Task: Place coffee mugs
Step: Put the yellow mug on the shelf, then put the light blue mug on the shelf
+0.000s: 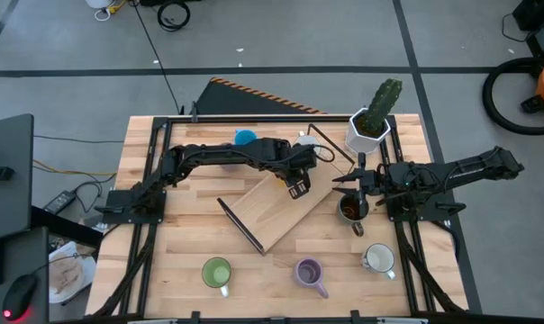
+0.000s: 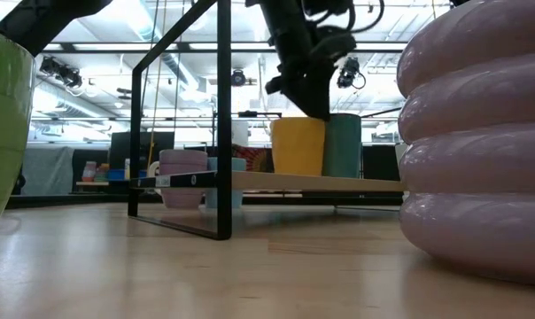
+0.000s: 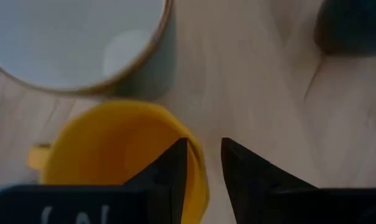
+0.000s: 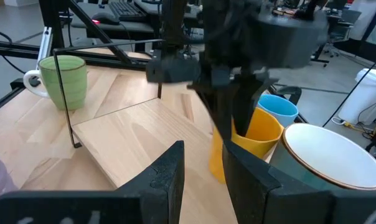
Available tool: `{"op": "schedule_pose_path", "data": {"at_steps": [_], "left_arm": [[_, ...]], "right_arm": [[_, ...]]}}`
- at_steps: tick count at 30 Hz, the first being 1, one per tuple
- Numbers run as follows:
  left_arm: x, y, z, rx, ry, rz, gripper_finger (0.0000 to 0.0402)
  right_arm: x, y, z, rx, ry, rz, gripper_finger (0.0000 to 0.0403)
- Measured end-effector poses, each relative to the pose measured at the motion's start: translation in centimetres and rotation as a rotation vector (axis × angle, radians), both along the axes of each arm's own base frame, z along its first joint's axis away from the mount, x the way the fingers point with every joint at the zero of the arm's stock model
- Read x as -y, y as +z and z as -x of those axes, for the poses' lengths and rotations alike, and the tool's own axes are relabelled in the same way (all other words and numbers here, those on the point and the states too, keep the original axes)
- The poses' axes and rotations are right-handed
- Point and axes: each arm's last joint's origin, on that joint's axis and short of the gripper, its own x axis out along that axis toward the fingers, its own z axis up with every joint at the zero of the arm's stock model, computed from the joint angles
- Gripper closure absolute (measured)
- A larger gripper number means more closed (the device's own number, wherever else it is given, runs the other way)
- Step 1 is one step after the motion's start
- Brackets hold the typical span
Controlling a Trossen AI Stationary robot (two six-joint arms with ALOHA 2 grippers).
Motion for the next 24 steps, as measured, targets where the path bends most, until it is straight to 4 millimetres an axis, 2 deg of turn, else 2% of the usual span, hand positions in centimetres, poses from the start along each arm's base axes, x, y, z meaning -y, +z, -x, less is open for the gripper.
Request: {"op": "schedule_pose_path", "data": {"at_steps": [10, 14, 18, 24], "left_arm": [[-0.1, 0.4, 0.0, -0.002, -0.069, -0.038, 0.0296], [-0.1, 2.3, 0.4, 0.013, -0.083, -0.048, 0.0296], [-0.4, 4.7, 1.9, -0.023, -0.084, -0.088, 0.0296], [-2.4, 4.8, 3.8, -0.149, -0.041, -0.079, 0.0306]], "right_arm": [[0.0, 0.0, 0.0, 0.000, 0.000, 0.000, 0.0289], [0.0, 0.0, 0.0, 0.000, 0.000, 0.000, 0.0289], [0.0, 0.0, 0.0, -0.004, 0.002, -0.002, 0.0289], [-0.1, -0.2, -0.2, -0.017, 0.016, -0.008, 0.0289]]}}
